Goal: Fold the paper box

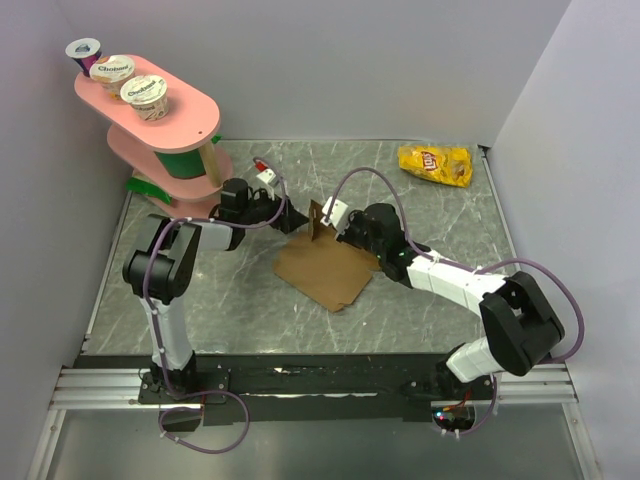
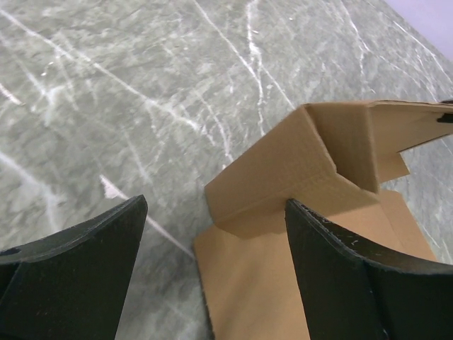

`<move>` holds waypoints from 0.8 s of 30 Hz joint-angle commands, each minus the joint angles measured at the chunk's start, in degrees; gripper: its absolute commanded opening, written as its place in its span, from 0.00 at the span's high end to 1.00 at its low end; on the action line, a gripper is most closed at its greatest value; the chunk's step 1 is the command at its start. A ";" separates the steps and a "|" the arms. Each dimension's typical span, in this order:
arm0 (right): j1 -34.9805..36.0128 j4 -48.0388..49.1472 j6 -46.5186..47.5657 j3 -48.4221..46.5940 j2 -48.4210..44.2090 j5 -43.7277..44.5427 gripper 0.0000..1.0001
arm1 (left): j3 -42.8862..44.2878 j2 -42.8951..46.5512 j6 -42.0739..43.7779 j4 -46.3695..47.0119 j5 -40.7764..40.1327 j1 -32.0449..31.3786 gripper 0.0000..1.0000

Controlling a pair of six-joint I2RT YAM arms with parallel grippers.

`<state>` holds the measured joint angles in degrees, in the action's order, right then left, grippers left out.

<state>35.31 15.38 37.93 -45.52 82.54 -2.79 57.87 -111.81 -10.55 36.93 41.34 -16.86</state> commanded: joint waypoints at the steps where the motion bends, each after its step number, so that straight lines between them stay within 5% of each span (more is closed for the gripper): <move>1: 0.29 -5.89 -2.25 -0.19 2.27 -3.72 1.00 | 2.08 -0.87 -0.43 2.35 4.18 -1.95 0.15; 17: 0.28 -6.76 -2.69 -0.89 3.32 -5.30 1.00 | 7.26 -5.96 -6.50 9.64 6.82 -4.14 0.15; 24: 1.25 -6.41 -1.46 0.16 3.59 1.02 1.00 | 9.46 -9.04 -11.68 13.78 10.51 -4.14 0.21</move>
<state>34.52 15.40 37.58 -46.63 83.85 -0.43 64.62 -119.83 -18.31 42.94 48.73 -20.36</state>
